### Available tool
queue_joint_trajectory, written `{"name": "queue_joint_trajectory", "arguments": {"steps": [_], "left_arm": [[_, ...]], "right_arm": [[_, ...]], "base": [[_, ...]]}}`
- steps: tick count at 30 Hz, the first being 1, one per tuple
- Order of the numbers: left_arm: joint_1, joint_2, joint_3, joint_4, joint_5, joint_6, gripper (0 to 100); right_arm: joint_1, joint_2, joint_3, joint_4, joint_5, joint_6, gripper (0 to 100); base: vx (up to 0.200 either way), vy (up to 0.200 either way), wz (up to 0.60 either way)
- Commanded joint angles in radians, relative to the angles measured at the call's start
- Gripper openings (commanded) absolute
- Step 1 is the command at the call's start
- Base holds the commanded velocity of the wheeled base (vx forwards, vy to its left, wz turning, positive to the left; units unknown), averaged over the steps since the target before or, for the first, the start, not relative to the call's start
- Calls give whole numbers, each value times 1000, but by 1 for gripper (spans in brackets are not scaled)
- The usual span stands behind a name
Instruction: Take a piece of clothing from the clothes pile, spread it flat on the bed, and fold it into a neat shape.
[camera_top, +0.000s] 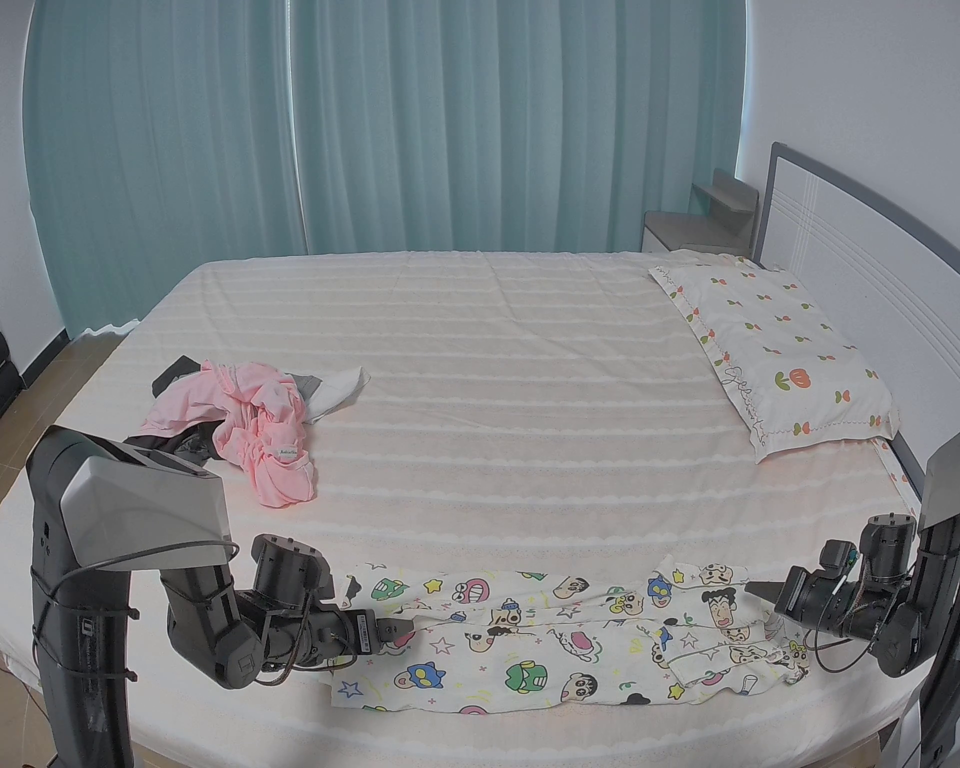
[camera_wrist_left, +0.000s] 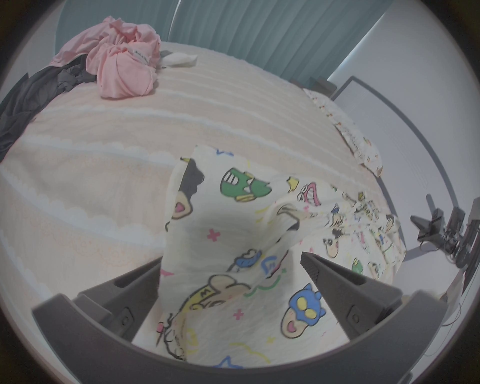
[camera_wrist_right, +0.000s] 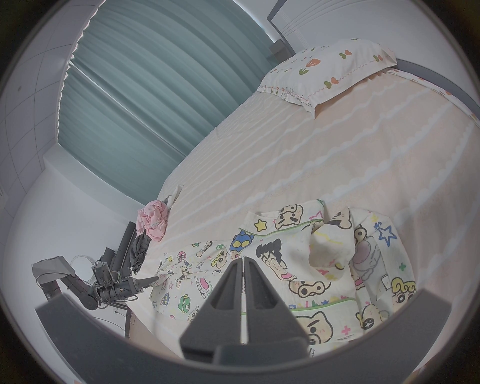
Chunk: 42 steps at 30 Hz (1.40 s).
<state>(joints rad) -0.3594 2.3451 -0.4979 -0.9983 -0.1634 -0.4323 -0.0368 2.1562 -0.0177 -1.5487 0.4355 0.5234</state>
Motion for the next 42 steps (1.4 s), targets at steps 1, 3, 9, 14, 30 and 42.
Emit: {"name": "queue_joint_trajectory", "arguments": {"steps": [1, 3, 9, 14, 30, 42], "left_arm": [[0, 5, -14, 36, 2, 30, 100], [0, 8, -16, 36, 2, 32, 100], [-1, 17, -99, 132, 41, 41, 100], [-13, 20, -139, 178, 67, 43, 100], [-20, 53, -191, 185, 127, 41, 0], [-49, 57, -199, 228, 160, 99, 0]], "right_arm": [[0, 2, 18, -1, -1, 0, 0], [0, 2, 18, -1, -1, -2, 0], [2, 4, 18, -1, -3, -3, 0], [2, 4, 18, -1, -4, -5, 0], [3, 5, 18, -1, -6, -8, 0], [2, 4, 18, -1, -12, -8, 0]], "base": [[0, 0, 0], [0, 0, 0], [0, 0, 0], [0, 0, 0], [0, 0, 0], [0, 0, 0]]}}
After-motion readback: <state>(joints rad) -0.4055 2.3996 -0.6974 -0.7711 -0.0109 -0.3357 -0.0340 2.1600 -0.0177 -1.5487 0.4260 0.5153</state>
